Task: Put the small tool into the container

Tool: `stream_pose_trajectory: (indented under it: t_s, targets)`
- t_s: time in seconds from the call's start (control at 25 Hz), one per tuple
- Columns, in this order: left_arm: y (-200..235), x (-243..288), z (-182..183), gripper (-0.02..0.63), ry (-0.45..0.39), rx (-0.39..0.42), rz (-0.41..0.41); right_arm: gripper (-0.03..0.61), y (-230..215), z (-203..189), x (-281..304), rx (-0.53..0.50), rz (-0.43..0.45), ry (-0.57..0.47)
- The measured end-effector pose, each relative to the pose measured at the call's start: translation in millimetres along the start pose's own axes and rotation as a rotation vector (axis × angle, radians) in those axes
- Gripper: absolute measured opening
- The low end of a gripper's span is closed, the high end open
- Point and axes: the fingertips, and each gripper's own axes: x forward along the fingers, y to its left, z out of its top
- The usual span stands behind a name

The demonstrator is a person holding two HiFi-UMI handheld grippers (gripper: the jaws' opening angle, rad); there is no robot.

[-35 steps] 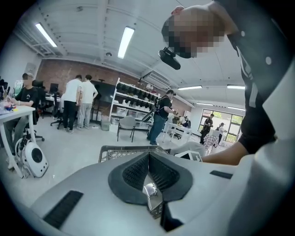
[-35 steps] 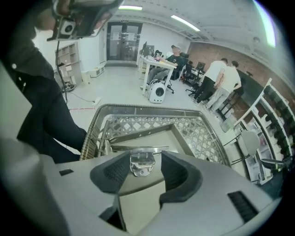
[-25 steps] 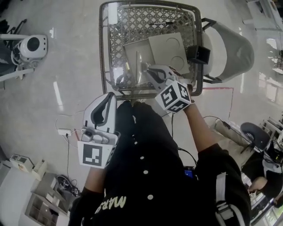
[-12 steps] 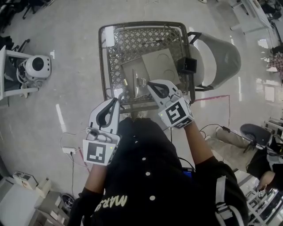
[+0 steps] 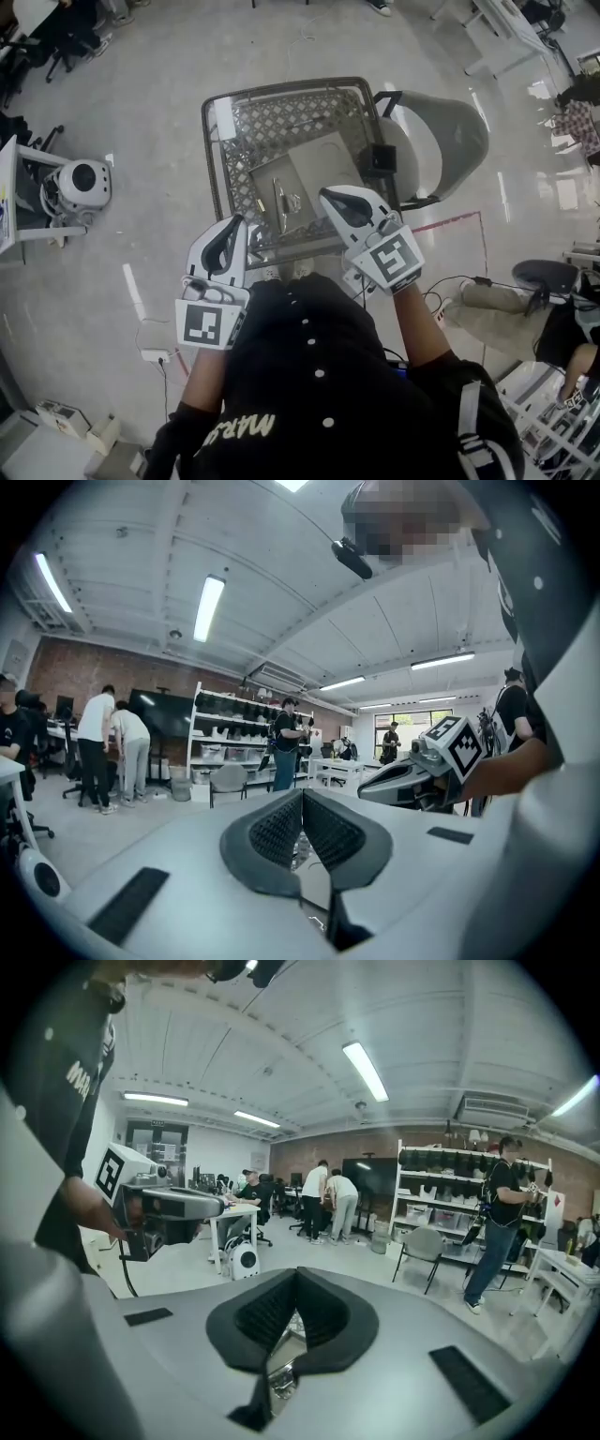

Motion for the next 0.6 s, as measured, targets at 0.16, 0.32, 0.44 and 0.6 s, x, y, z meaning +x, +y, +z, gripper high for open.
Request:
stream_pose_trajectory:
  t_s: [0.16, 0.32, 0.44, 0.6]
  targets:
    - [1.9, 5.8, 16.9, 0.026, -0.025, 0.018, -0.011, 0.012, -11.1, 19.3, -15.6, 0.04, -0.052, -0.043]
    - [6.5, 8.6, 30.8, 0.026, -0.059, 0.013, -0.002, 0.012, -24.1, 31.6, -30.8, 0.115, -0.114, -0.113]
    - [12.8, 7.9, 33.1, 0.026, -0.068, 0.023, 0.012, 0.012, -35.3, 34.2, -45.4, 0.143, -0.175, -0.172]
    - [26.3, 10.2, 41.0, 0.026, -0.08, 0.043, 0.03, 0.012, -56.3, 46.6, -65.0, 0.158, -0.285, -0.245]
